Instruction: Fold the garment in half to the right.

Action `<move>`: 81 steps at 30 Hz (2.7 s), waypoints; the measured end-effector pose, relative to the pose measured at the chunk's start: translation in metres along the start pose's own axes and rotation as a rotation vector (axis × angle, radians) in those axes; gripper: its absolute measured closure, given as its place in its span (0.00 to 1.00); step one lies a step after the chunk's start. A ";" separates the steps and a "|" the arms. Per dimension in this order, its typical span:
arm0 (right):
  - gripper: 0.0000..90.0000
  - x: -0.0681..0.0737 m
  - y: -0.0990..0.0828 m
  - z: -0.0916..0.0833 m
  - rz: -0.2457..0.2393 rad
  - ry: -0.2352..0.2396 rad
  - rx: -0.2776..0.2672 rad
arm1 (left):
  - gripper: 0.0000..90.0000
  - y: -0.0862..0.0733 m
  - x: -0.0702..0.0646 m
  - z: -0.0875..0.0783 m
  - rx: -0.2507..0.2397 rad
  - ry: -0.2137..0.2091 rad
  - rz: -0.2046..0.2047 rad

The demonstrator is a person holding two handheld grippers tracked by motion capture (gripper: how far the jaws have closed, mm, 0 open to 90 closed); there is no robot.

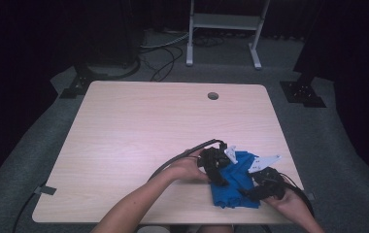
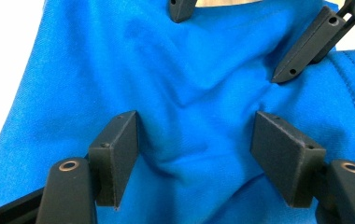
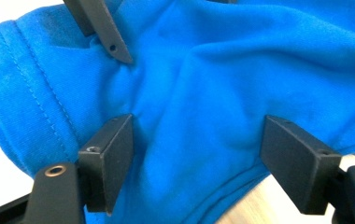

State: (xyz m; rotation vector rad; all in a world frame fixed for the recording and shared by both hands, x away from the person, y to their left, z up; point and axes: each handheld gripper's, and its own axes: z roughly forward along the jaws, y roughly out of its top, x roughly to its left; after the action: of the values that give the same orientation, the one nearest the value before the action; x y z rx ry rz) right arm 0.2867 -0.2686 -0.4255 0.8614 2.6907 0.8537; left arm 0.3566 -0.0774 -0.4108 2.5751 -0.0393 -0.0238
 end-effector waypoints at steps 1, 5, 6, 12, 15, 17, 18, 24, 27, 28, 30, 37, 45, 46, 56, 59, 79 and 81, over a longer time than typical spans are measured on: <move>0.29 0.001 0.001 0.001 -0.002 0.000 0.000 | 0.35 -0.002 0.000 -0.001 0.000 -0.001 -0.003; 0.29 0.005 0.008 0.006 -0.005 0.002 -0.001 | 0.35 -0.011 0.001 -0.007 0.001 0.001 -0.015; 0.29 0.006 0.011 0.007 -0.006 0.004 -0.001 | 0.35 -0.013 0.002 -0.009 0.000 0.003 -0.019; 0.29 0.013 0.023 0.017 -0.012 0.009 -0.005 | 0.35 -0.030 0.004 -0.019 -0.001 0.012 -0.043; 0.29 0.017 0.030 0.021 -0.012 0.011 -0.004 | 0.35 -0.037 0.005 -0.024 -0.004 0.015 -0.057; 0.29 0.019 0.034 0.024 -0.017 0.011 -0.008 | 0.35 -0.043 0.006 -0.027 -0.006 0.017 -0.066; 0.29 0.020 0.036 0.025 -0.016 0.012 -0.009 | 0.35 -0.045 0.006 -0.029 -0.009 0.020 -0.070; 0.29 0.026 0.047 0.033 -0.020 0.013 -0.013 | 0.35 -0.058 0.008 -0.037 -0.010 0.035 -0.087; 0.29 0.028 0.051 0.036 -0.020 0.013 -0.013 | 0.35 -0.062 0.008 -0.040 -0.004 0.041 -0.091; 0.29 0.029 0.052 0.037 -0.018 0.014 -0.014 | 0.35 -0.063 0.008 -0.041 -0.002 0.043 -0.091; 0.29 0.030 0.055 0.039 -0.022 0.014 -0.015 | 0.35 -0.066 0.008 -0.042 0.000 0.046 -0.095; 0.29 0.034 0.063 0.045 -0.029 0.016 -0.018 | 0.35 -0.074 0.009 -0.048 0.009 0.053 -0.108; 0.28 0.037 0.068 0.048 -0.034 0.019 -0.015 | 0.35 -0.079 0.009 -0.051 0.013 0.056 -0.115; 0.28 0.038 0.069 0.049 -0.032 0.020 -0.015 | 0.35 -0.079 0.009 -0.052 0.012 0.055 -0.116; 0.28 0.041 0.073 0.051 -0.030 0.025 -0.009 | 0.35 -0.084 0.008 -0.055 0.015 0.060 -0.124; 0.28 0.040 0.073 0.051 -0.030 0.027 -0.010 | 0.34 -0.084 0.008 -0.055 0.012 0.060 -0.127; 0.14 0.036 0.075 0.030 -0.030 0.029 -0.046 | 0.23 -0.084 0.009 -0.079 -0.059 0.092 -0.173; 0.14 0.035 0.075 0.028 -0.030 0.026 -0.047 | 0.23 -0.084 0.010 -0.082 -0.078 0.099 -0.183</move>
State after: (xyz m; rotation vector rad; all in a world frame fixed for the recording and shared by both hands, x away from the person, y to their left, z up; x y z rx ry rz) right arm 0.3034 -0.1856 -0.4054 0.8033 2.6869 0.9245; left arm 0.3707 0.0372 -0.3865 2.4899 0.2294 0.0336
